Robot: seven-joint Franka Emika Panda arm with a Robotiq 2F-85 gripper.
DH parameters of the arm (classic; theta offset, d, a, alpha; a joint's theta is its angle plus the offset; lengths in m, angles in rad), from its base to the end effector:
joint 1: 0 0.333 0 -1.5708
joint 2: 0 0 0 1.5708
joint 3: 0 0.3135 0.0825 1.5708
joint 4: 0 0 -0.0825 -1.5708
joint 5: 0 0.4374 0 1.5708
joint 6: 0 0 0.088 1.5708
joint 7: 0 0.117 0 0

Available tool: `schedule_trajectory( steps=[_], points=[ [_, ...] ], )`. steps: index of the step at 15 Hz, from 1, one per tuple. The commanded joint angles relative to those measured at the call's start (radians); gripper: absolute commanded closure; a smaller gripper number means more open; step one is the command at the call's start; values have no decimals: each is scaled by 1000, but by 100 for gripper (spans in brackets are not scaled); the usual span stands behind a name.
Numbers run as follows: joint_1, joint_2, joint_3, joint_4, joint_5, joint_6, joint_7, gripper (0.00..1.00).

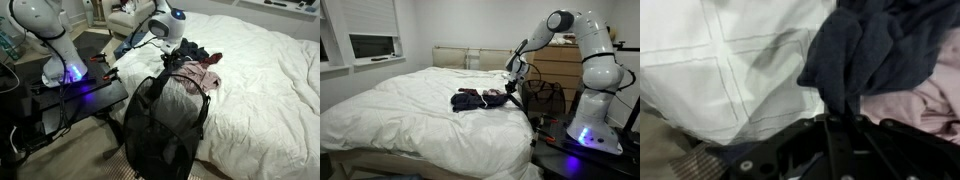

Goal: Pick up the hoodie and put it in the bag

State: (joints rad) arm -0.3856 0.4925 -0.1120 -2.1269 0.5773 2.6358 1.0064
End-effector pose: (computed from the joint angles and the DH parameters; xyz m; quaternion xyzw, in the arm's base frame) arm 0.5189 -0.2985 0.1175 -0.5391 0.8342 0.0145 0.1150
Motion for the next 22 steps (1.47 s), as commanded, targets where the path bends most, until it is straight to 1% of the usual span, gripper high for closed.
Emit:
schedule_trajectory(
  steps=[1, 3, 6, 10, 13, 17, 20, 22],
  points=[
    [44, -235, -17, -106, -6, -156, -125, 99],
    [79, -342, -35, -136, -38, -257, -170, 99],
    [123, -500, -51, -170, -127, -424, -205, 99],
    [166, -697, -40, -176, -234, -682, -238, 99],
    [199, -828, -13, -154, -266, -894, -267, 99],
    [236, -990, 36, -96, -275, -1162, -327, 99],
    [254, -1087, 71, -17, -269, -1334, -388, 99],
    [251, -1123, 86, 32, -261, -1400, -422, 99]
  ],
)
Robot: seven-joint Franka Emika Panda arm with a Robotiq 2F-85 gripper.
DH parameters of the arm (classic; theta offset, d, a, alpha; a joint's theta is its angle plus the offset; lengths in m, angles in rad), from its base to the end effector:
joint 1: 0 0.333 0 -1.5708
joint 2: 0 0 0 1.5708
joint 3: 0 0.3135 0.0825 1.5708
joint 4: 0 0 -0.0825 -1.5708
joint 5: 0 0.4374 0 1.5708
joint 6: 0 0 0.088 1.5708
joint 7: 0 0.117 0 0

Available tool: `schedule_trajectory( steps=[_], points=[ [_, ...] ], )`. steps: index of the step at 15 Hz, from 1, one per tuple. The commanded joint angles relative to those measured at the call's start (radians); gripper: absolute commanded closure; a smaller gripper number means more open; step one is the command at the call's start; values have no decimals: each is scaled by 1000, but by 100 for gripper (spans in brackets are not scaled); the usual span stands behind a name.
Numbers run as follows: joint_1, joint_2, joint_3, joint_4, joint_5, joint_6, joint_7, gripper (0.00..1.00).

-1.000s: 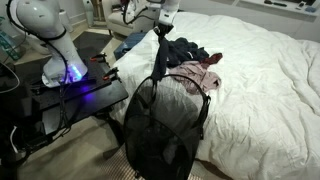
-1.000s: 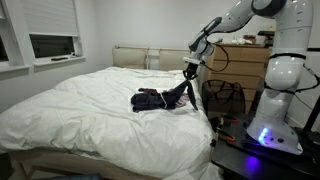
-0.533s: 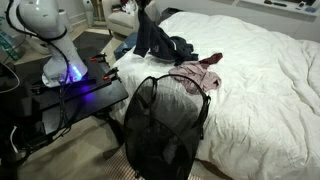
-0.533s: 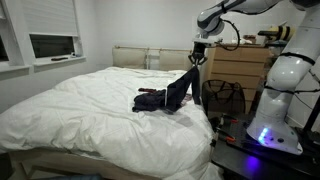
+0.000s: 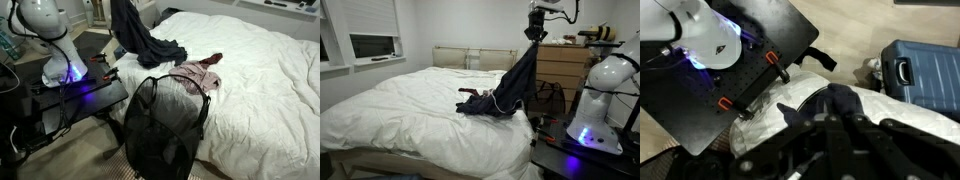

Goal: Pick up the hoodie and put it in the bag

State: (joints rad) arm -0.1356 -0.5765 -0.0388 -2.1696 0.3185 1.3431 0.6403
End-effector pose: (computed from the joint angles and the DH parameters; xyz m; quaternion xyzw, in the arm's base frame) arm 0.3945 -0.0299 0.5858 -0.9060 0.3685 0.1590 0.1346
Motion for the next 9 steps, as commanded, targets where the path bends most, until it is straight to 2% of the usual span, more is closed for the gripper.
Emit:
schedule_trajectory(
  steps=[1, 3, 5, 9],
  points=[
    [-3, -71, 21, 90, 1, -123, -69, 99],
    [-20, -78, 26, 119, -4, -116, -92, 99],
    [-43, -74, 26, 120, -12, -44, -107, 99],
    [-75, -10, 14, 75, -18, 219, -166, 99]
  ],
)
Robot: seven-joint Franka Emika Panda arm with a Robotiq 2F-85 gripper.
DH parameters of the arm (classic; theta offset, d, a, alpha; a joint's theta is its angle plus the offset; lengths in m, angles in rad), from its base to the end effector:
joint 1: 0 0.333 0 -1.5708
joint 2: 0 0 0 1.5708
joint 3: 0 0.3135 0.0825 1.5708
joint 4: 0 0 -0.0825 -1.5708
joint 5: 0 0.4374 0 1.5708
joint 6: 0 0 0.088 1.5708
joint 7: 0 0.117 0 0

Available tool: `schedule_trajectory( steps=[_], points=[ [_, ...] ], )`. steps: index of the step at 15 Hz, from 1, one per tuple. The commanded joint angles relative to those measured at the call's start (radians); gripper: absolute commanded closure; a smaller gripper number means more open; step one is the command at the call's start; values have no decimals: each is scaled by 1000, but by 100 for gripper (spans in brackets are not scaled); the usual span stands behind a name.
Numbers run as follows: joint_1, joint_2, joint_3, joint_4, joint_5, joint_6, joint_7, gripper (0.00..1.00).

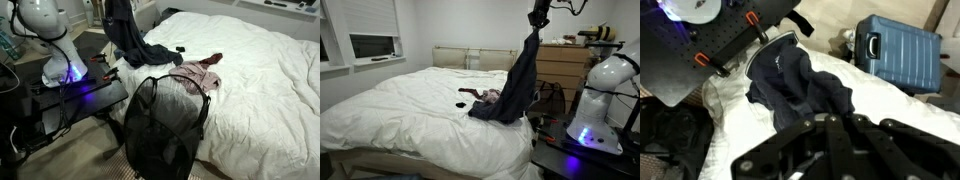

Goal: Pick up the hoodie and put it in the bag

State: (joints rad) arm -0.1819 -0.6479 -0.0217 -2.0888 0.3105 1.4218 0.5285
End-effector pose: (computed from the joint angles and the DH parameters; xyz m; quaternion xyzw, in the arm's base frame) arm 0.3839 -0.0417 0.6591 -0.9300 0.3311 0.0354 0.1559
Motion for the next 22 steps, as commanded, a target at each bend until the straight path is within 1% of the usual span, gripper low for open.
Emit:
schedule_trajectory(
  steps=[1, 2, 4, 5, 7, 8, 9, 12, 15, 17, 18, 19, 22],
  points=[
    [-32, 87, -1, -27, -12, 243, -71, 99],
    [-31, 111, 0, -43, -13, 329, -82, 99],
    [-24, 185, -5, -60, -13, 438, -78, 99],
    [-19, 217, -9, -68, -12, 476, -75, 99],
    [-16, 284, -10, -62, -25, 499, -49, 99],
    [-12, 303, -12, -63, -25, 514, -46, 69],
    [-9, 325, -17, -52, -25, 514, -46, 68],
    [-7, 357, -22, -47, -30, 525, -41, 48],
    [-9, 370, -28, -36, -40, 517, -28, 23],
    [-10, 379, -33, -41, -44, 523, -26, 10],
    [-9, 387, -35, -40, -46, 516, -26, 2],
    [-10, 396, -37, -46, -50, 517, -23, 0],
    [-9, 449, -46, -55, -50, 515, -28, 0]
  ],
)
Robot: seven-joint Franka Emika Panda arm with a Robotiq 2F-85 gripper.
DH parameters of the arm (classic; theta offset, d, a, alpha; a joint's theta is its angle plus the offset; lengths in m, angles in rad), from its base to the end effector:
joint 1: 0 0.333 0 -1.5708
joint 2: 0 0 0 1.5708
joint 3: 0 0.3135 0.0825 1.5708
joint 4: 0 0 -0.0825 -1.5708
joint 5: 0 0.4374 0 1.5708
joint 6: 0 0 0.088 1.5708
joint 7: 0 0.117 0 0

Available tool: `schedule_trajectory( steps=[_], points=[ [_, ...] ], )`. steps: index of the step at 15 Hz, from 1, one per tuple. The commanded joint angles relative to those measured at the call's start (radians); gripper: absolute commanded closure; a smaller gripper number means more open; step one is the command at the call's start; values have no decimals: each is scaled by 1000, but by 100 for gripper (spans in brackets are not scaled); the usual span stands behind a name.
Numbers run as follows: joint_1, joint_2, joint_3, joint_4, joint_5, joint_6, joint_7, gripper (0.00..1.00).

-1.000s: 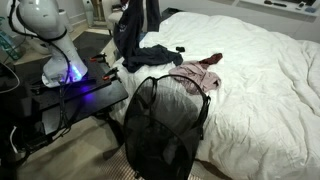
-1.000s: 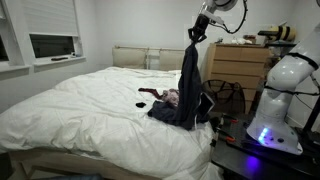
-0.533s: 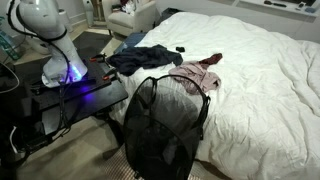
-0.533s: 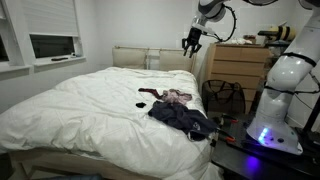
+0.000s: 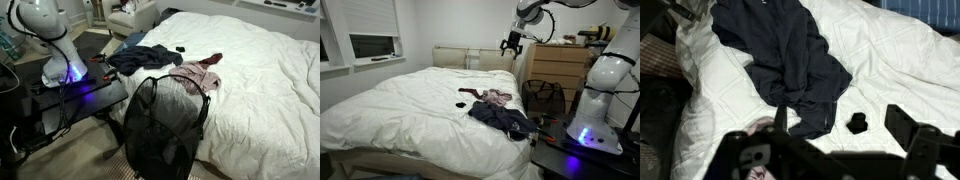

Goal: Pick up the hoodie and put it in the bag

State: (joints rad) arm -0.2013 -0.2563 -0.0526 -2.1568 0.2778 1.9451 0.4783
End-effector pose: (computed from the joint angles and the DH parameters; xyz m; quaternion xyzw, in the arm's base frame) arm 0.5228 -0.1151 0.4835 -0.9069 0.3981 -0.0061 0.1381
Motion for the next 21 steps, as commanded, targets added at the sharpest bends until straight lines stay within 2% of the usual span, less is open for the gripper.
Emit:
schedule_trajectory(
  steps=[1, 7, 13, 21],
  points=[
    [12, 80, -17, 11, -16, -8, 23, 0],
    [33, 177, -15, -25, -49, 61, 20, 0],
    [66, 226, -16, -124, -117, 291, 26, 0],
    [86, 248, -18, -295, -126, 475, -13, 0]
  ],
)
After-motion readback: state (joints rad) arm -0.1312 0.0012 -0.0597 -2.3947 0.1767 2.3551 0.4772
